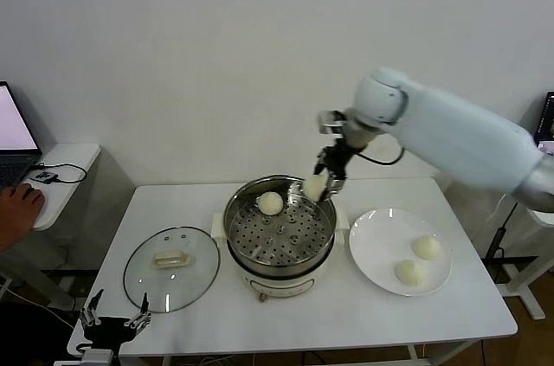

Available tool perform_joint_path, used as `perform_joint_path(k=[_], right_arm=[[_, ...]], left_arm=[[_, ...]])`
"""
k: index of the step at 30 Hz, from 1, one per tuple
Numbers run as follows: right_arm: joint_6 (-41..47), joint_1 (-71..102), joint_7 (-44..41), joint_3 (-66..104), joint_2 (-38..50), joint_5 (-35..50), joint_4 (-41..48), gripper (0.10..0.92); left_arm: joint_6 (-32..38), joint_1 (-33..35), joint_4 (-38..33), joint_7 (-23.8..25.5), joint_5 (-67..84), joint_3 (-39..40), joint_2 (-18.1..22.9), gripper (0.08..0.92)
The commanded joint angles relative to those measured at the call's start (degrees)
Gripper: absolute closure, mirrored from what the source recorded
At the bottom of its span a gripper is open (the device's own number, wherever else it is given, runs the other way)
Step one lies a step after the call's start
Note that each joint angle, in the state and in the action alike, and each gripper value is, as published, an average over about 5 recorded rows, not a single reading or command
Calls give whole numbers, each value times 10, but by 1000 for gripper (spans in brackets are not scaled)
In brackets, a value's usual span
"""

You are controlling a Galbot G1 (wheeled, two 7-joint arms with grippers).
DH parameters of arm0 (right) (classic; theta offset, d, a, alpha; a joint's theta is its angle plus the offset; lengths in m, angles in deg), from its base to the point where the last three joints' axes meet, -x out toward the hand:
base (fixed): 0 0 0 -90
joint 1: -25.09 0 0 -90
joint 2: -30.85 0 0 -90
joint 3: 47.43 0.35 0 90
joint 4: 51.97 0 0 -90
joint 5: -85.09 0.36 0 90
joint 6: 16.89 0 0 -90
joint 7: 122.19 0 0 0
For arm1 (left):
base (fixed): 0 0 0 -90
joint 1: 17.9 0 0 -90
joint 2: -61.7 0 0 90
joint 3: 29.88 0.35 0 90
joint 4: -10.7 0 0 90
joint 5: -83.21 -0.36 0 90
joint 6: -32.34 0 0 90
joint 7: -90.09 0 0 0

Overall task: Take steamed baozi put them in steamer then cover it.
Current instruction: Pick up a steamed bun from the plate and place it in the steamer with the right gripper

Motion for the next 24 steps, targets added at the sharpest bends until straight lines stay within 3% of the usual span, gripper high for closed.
perform_joint_path(k=[1,13,24], right_arm=[[14,-6,-2,-40,-144,17,68,397],[3,49,5,-43,-232,-26,166,397],[0,84,13,-36,-252,-49,208,398]], left_arm=[[0,0,-14,0,3,-6,1,177],[1,-8,-6,-2,5,5,9,177],[1,-7,-5,-2,8,7,9,177]])
